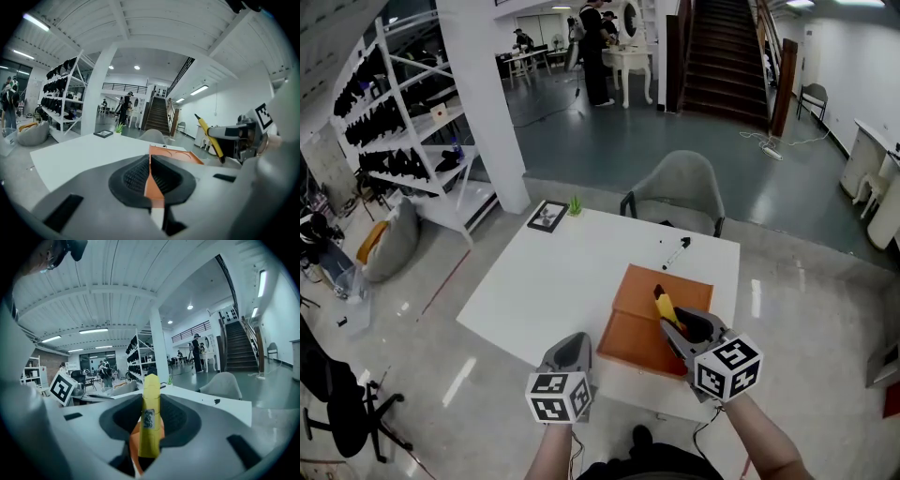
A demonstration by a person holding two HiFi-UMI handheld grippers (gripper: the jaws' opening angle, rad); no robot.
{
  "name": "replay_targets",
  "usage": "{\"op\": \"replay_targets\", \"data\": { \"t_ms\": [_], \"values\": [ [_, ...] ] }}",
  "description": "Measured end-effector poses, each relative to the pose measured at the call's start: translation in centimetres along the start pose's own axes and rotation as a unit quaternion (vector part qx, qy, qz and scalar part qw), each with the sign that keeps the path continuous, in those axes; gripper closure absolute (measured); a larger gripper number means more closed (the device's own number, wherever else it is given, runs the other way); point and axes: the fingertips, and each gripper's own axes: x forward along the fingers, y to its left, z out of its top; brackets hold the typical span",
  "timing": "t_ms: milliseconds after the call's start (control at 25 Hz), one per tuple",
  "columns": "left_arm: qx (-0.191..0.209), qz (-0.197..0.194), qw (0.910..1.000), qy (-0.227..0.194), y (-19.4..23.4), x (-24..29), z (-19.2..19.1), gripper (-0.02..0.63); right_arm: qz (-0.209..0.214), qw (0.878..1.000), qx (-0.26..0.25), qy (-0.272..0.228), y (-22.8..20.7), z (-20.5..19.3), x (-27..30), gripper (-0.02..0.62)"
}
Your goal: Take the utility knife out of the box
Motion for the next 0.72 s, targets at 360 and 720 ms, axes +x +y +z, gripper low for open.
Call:
{"op": "replay_targets", "data": {
  "t_ms": [360, 720],
  "values": [
    [0.01, -0.016, 0.9998, 0.002, -0.6, 0.6, 0.3, 0.589, -0.029, 0.999, 0.015, -0.03, -0.4, 0.8, -2.1, 0.479],
    [0.017, -0.023, 0.9996, 0.003, -2.1, 0.7, 0.6, 0.588, -0.038, 0.997, 0.037, -0.052, -1.1, 1.3, -4.0, 0.479]
  ]
}}
